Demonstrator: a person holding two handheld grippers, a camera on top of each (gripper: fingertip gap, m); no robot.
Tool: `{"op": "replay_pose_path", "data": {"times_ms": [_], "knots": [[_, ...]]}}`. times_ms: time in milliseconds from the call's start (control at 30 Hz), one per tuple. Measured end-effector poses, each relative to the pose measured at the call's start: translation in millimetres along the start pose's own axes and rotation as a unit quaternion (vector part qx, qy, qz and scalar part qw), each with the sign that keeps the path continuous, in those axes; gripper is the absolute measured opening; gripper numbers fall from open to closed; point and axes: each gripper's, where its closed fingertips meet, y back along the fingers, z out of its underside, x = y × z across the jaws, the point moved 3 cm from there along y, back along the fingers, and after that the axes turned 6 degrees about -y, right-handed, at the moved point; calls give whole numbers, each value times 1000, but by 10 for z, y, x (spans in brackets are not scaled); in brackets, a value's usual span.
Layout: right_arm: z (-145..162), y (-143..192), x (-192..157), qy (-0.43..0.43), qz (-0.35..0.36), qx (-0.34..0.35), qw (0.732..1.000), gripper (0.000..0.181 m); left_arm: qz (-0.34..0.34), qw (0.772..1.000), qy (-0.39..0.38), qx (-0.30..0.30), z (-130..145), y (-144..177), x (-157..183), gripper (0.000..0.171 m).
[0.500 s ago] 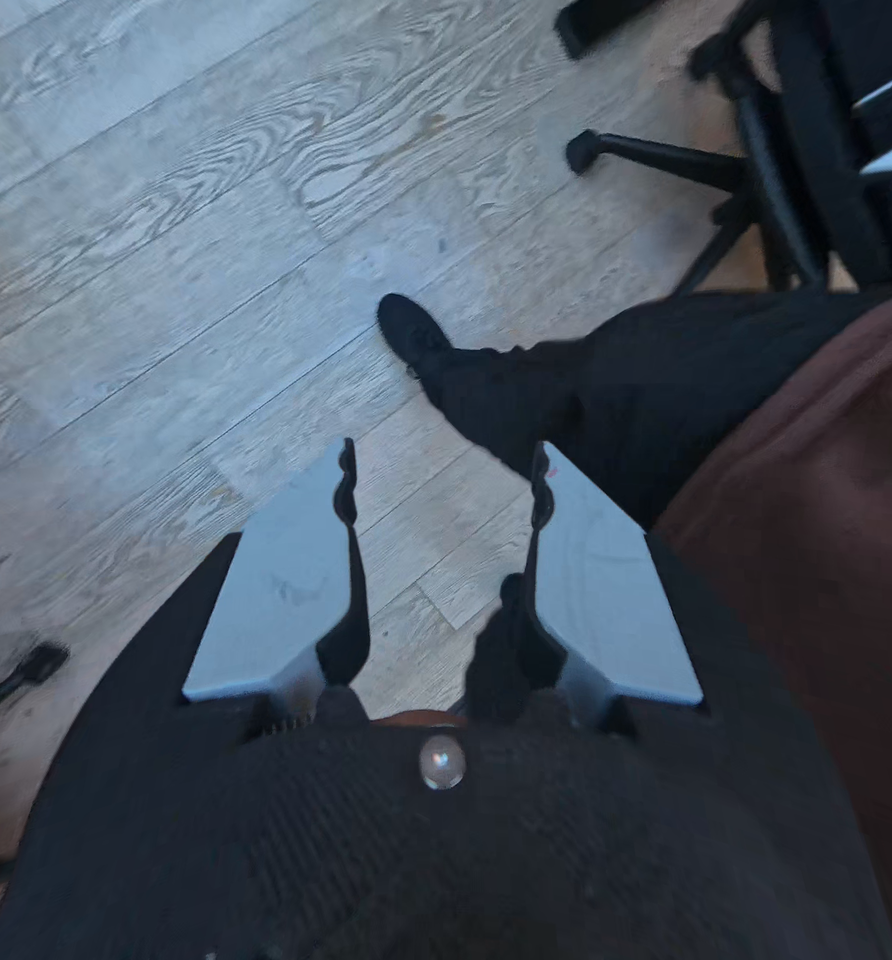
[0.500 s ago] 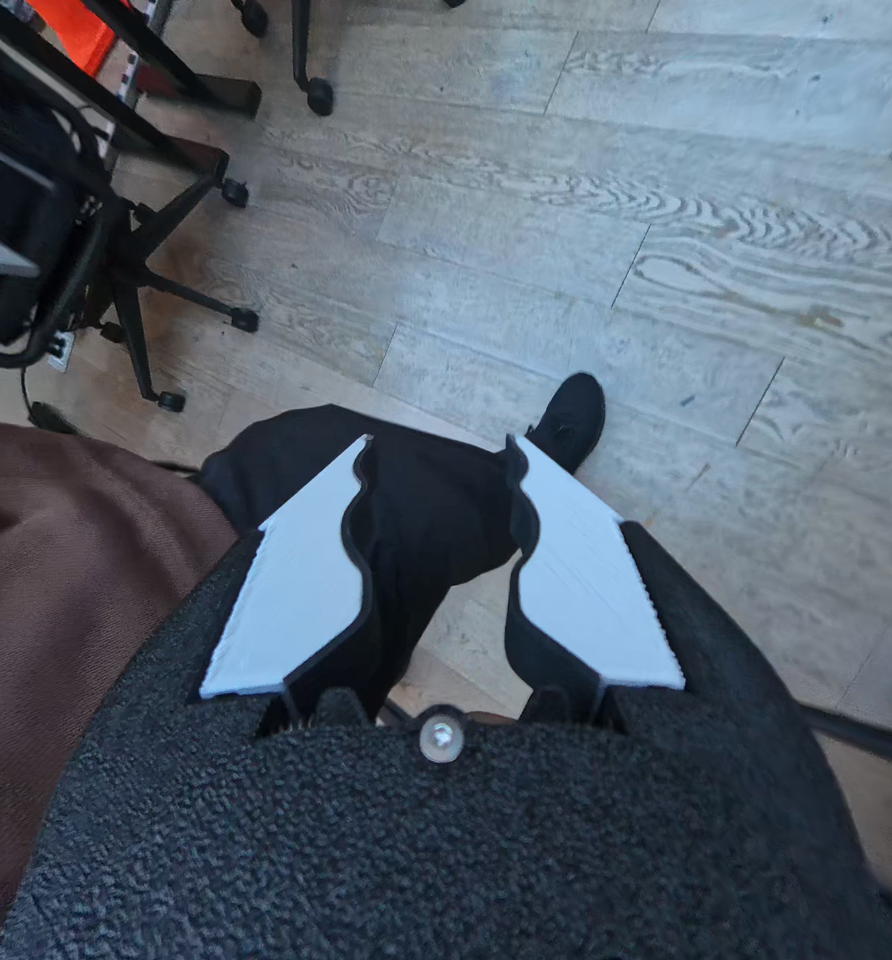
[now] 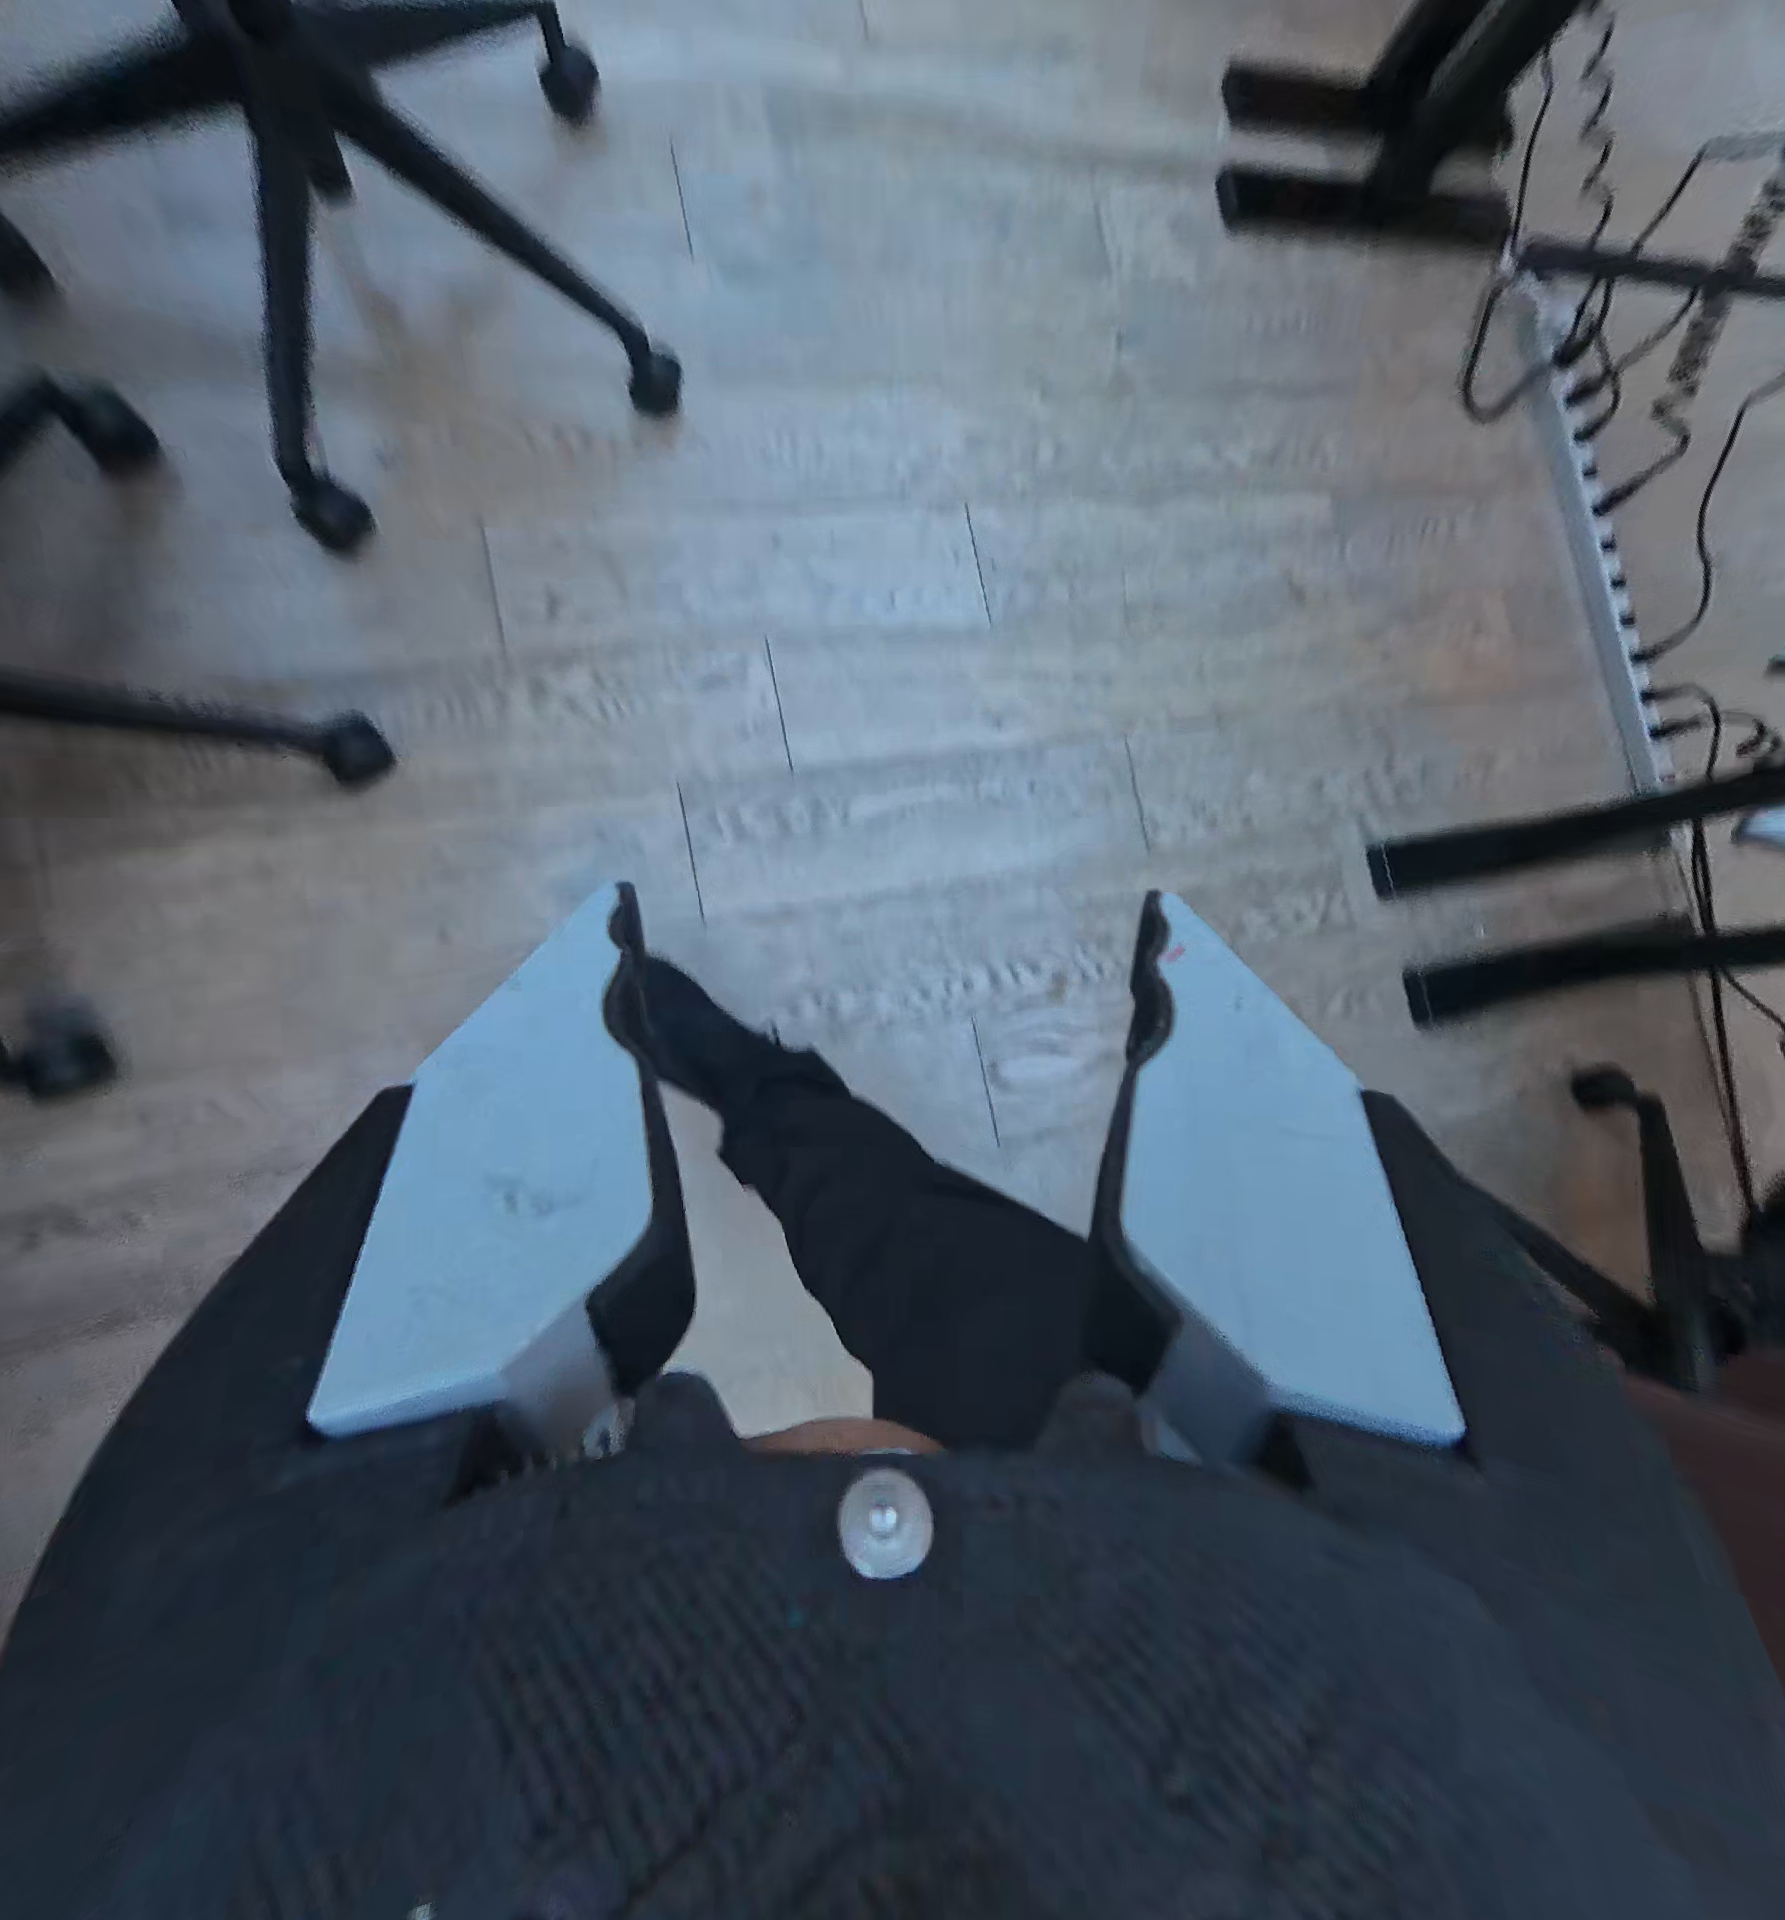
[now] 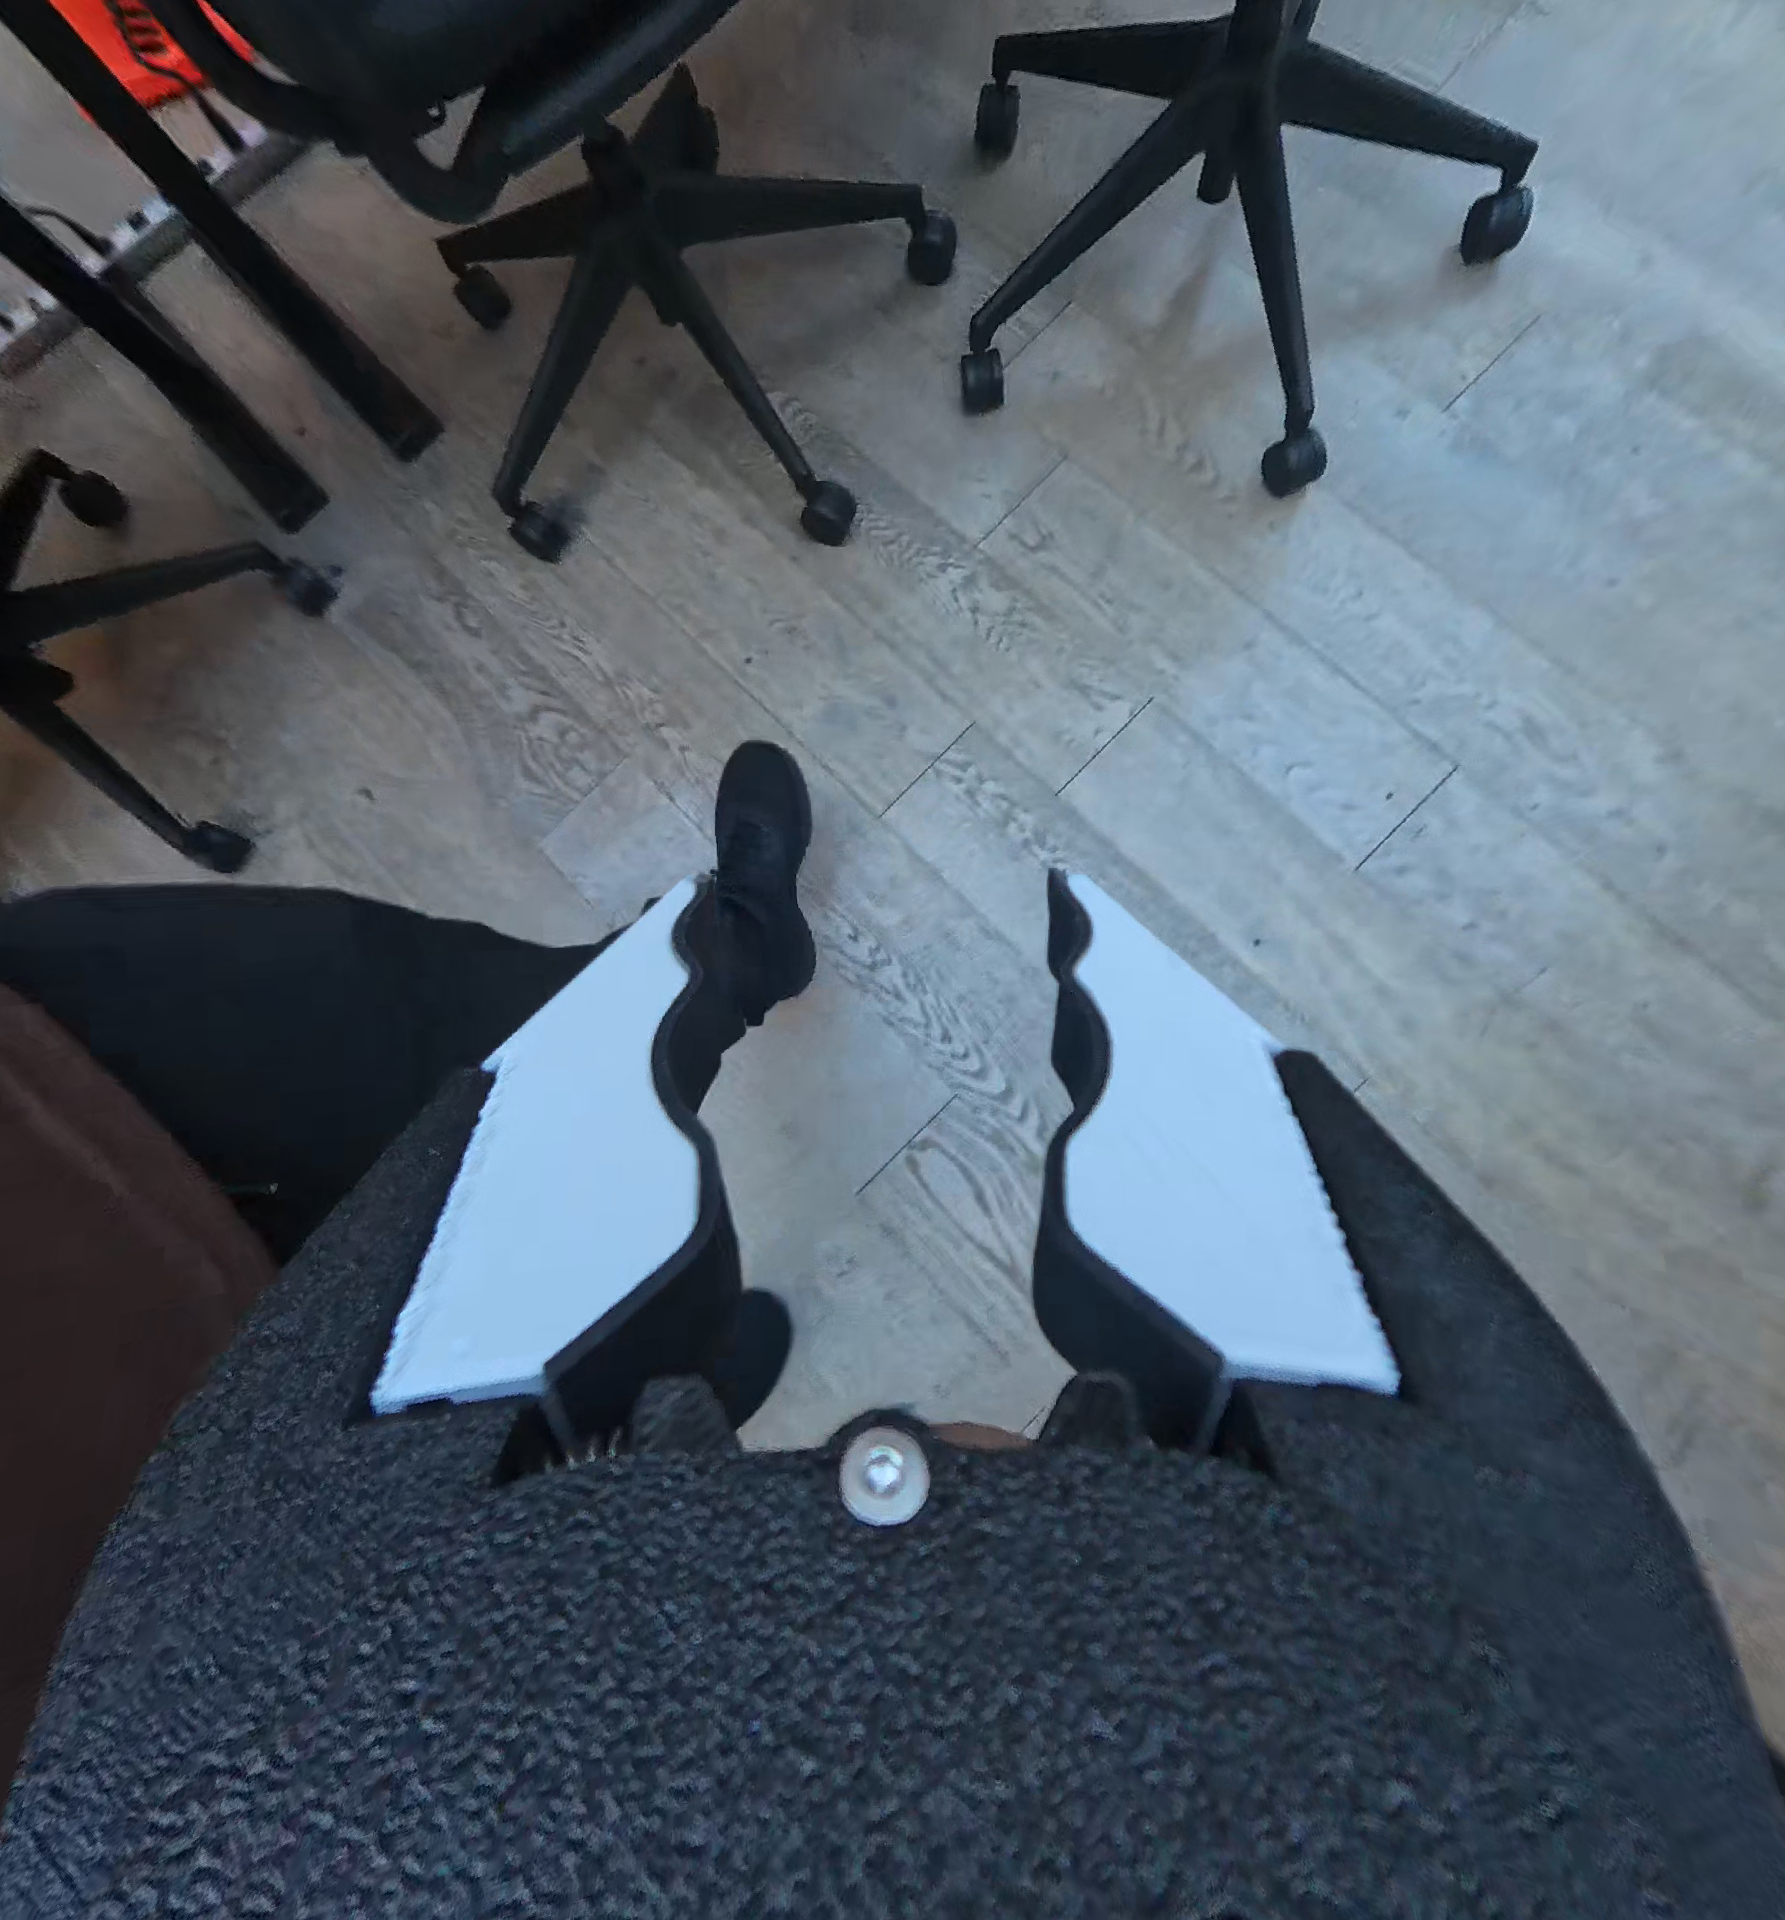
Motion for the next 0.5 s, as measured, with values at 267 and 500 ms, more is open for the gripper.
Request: {"op": "replay_pose_path", "data": {"times_ms": [267,500], "knots": [[-2273,-1206,480,139,-16,-47,989,78,-6,981,-12,193,-3823,677,-1676,96],[-4259,-2432,1006,179,-56,-1,982,87,-68,987,26,143,-5790,967,-4008,102]]}}
